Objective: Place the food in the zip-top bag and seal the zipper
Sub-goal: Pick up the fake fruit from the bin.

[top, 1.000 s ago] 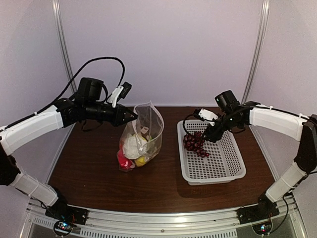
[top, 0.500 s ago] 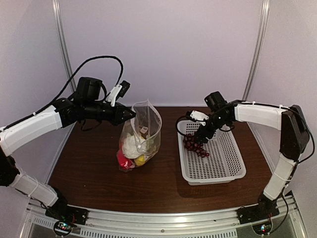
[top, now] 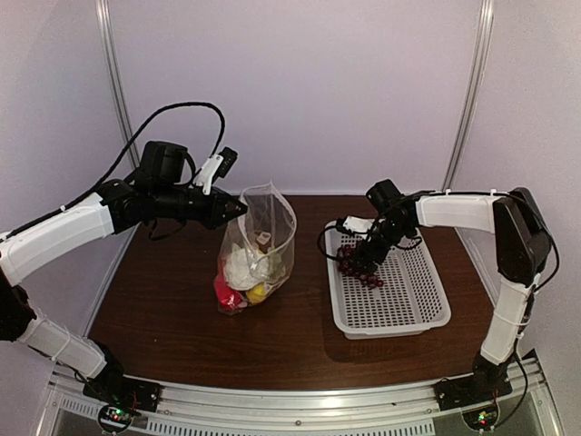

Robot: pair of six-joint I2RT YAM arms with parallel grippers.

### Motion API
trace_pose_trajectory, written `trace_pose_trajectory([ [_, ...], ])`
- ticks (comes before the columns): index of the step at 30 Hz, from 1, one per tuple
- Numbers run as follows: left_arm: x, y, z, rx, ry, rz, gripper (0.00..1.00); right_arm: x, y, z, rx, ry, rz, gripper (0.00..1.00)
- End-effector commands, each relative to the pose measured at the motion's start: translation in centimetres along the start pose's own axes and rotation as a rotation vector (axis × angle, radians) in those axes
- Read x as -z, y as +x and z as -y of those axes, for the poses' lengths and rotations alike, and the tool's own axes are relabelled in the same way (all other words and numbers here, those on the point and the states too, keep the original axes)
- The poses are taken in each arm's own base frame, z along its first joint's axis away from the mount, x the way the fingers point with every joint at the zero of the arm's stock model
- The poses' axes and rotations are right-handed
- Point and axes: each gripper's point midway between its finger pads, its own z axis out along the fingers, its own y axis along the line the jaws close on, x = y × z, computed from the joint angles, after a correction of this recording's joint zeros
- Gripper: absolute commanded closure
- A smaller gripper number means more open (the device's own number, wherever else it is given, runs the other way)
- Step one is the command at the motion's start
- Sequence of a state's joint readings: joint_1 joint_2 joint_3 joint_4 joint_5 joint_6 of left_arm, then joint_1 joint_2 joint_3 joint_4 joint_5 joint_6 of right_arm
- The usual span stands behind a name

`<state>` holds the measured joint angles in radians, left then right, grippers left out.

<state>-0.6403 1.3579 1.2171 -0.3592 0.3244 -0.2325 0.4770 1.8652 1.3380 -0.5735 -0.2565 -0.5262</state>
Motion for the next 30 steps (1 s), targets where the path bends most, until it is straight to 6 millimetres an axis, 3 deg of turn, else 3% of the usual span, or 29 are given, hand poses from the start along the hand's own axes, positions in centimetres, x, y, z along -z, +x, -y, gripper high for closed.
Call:
trace_pose_trajectory([
  [1, 0.1, -1.1, -0.6, -0.030, -0.021, 0.048, 1.00, -0.8, 0.6, -0.4, -0.003, -0.024, -0.021, 0.15],
  [6, -0.1, -0.9, -0.8, -0.029, -0.025, 0.042, 1.00, -2.1, 1.9, -0.7, -0.021, -0.029, -0.048, 0.14],
  [12, -0.1, -0.8, -0.6, -0.028, -0.016, 0.040, 1.00, -3.0, 2.6, -0.8, -0.035, -0.032, -0.069, 0.21],
  [15, 0.0, -0.9, -0.8, -0.028, -0.024, 0.042, 1.00, -3.1, 2.8, -0.9, -0.035, -0.036, -0.074, 0.31],
  [17, 0.1, -1.0, -0.6, -0.029, -0.014, 0.045, 1.00, -2.8, 3.0, -1.2, -0.036, -0.044, -0.077, 0.42],
  [23, 0.0, -0.9, -0.5, -0.027, -0.010, 0.042, 1.00, 0.7, 3.4, -1.9, -0.033, -0.038, -0.049, 0.73],
  [30, -0.2, -0.8, -0.5, -0.025, 0.003, 0.037, 1.00, 6.4, 1.7, -1.8, -0.040, 0.012, 0.049, 0.90],
])
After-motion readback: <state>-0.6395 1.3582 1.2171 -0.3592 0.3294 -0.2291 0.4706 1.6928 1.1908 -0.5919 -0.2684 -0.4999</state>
